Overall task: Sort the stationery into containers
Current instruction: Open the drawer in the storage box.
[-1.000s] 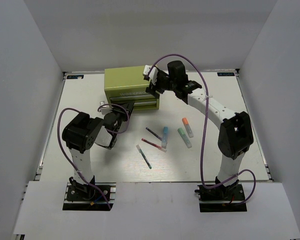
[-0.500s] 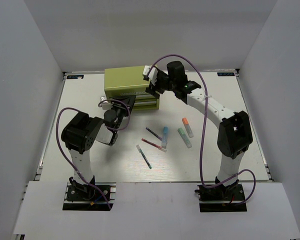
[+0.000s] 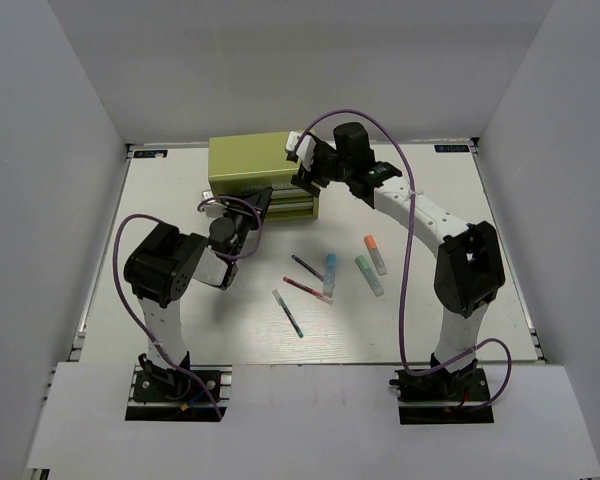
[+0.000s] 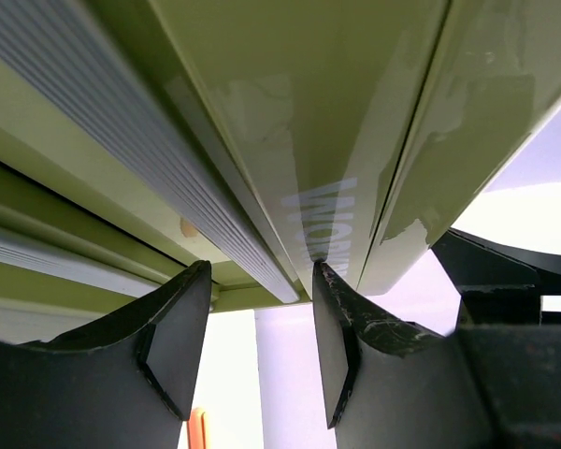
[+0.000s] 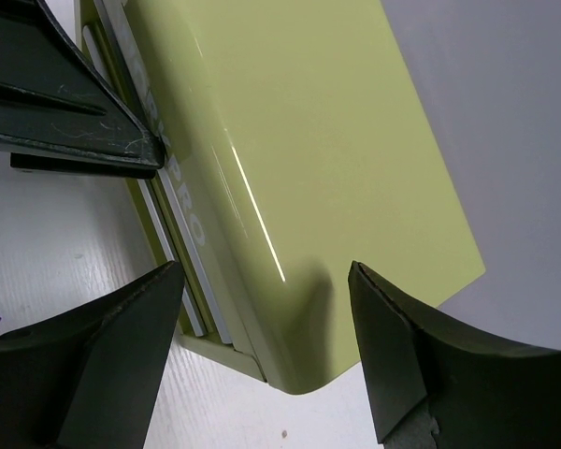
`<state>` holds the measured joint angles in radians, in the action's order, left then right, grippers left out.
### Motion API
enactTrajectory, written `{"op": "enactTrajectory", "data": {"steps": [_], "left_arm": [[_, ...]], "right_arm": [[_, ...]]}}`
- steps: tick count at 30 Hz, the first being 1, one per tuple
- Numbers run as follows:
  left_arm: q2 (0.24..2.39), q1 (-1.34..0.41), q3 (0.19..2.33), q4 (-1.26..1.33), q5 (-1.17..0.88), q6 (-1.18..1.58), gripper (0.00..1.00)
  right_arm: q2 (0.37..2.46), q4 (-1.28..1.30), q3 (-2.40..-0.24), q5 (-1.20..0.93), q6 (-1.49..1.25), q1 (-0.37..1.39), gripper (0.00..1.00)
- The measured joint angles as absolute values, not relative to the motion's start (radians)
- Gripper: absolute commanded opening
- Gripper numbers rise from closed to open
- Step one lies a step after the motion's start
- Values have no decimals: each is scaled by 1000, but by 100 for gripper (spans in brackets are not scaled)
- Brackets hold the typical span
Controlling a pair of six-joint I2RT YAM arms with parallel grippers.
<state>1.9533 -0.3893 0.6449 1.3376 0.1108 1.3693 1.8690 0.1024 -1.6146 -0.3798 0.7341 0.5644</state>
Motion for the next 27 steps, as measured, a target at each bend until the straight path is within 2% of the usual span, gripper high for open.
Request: {"op": "enactTrajectory", "data": {"steps": [27], "left_arm": [[2008,-385,652,1369,139,1370,55]], "right_arm": [[1874,103,-1615,-368,744,564,77]]}}
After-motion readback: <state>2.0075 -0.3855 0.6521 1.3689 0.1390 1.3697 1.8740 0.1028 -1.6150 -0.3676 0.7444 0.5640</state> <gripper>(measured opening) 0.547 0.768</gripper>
